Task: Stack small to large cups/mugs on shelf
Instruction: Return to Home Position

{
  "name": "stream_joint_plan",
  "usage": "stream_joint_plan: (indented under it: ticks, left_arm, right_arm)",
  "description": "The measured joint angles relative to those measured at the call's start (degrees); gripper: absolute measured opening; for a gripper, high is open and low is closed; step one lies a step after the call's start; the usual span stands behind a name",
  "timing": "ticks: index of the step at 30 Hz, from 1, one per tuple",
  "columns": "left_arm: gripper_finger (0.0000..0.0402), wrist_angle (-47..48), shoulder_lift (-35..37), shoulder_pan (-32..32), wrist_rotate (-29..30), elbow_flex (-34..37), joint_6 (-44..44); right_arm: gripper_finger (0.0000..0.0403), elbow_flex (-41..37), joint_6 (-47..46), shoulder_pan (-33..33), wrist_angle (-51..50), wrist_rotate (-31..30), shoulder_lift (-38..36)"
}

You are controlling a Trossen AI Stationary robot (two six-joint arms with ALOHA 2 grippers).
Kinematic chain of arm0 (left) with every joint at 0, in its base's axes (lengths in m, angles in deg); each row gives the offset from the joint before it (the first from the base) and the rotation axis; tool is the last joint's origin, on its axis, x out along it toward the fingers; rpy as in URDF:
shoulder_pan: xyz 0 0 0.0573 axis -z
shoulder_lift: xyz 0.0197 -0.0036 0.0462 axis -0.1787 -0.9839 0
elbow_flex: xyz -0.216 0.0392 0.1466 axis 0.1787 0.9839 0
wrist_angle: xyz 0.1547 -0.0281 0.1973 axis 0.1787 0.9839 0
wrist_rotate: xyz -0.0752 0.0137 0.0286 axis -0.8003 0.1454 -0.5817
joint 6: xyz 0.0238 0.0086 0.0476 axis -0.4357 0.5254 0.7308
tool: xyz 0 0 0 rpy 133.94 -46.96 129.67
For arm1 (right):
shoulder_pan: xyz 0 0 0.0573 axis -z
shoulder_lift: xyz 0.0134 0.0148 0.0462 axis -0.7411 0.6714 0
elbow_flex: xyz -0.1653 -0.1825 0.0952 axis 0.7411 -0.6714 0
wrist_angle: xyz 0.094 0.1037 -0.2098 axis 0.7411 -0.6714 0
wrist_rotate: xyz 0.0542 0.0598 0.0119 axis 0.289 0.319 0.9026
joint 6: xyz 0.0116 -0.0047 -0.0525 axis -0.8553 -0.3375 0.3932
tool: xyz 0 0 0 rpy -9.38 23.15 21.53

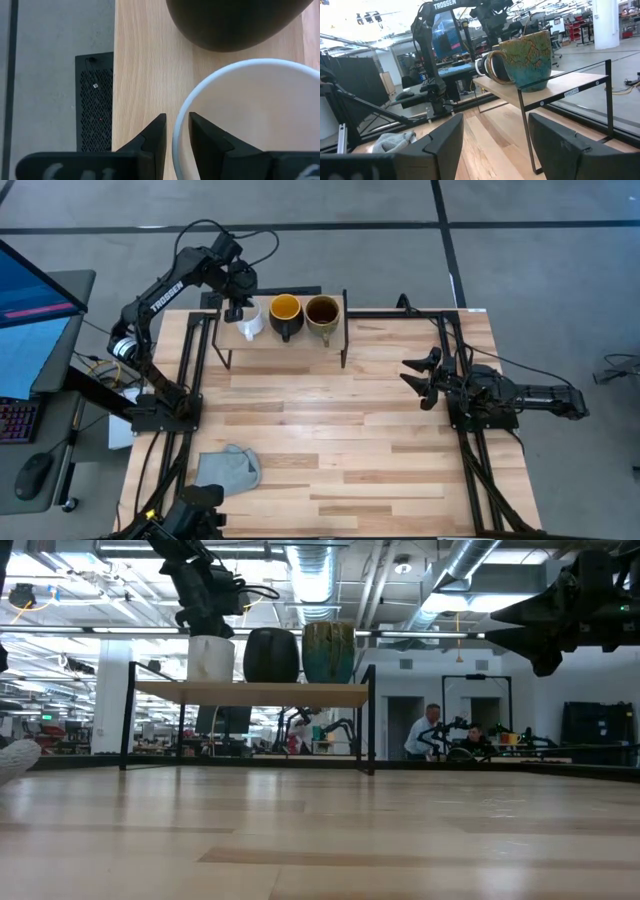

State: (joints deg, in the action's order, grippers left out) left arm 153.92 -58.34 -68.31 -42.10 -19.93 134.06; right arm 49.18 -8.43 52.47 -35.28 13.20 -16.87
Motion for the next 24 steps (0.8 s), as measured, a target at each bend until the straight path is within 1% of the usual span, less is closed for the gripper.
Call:
stream_joint_plan:
  ticks: [4,7,11,19,24]
  left_arm:
    - [0.0076,0.02,0.04,0.00,-0.02,0.00,-0.18]
    - [0.0086,0.00,0.07,-0.02,-0.03,-0.03,-0.18]
    - [0.0112,-0.08,0.07,-0.02,-0.04,-0.04,-1.34]
    - [0.0180,-0.13,0.09,0.05,0.12,-0.04,-3.31]
    - [0.0198,-0.11,0.11,0.42,0.24,-0.04,-3.92]
  right_arm:
    - [0.0244,0.00,0.00,0.02,0.00,0.00,0.01]
    - [0.0244,0.00,0.02,0.00,0.00,0.00,0.02]
    - [0.0244,-0.02,0.02,0.02,0.00,0.00,0.00]
    - [0.0244,-0.01,0.02,0.01,-0.01,0.00,0.01]
    - [0.0244,0.00,0.02,0.02,0.00,0.02,0.00]
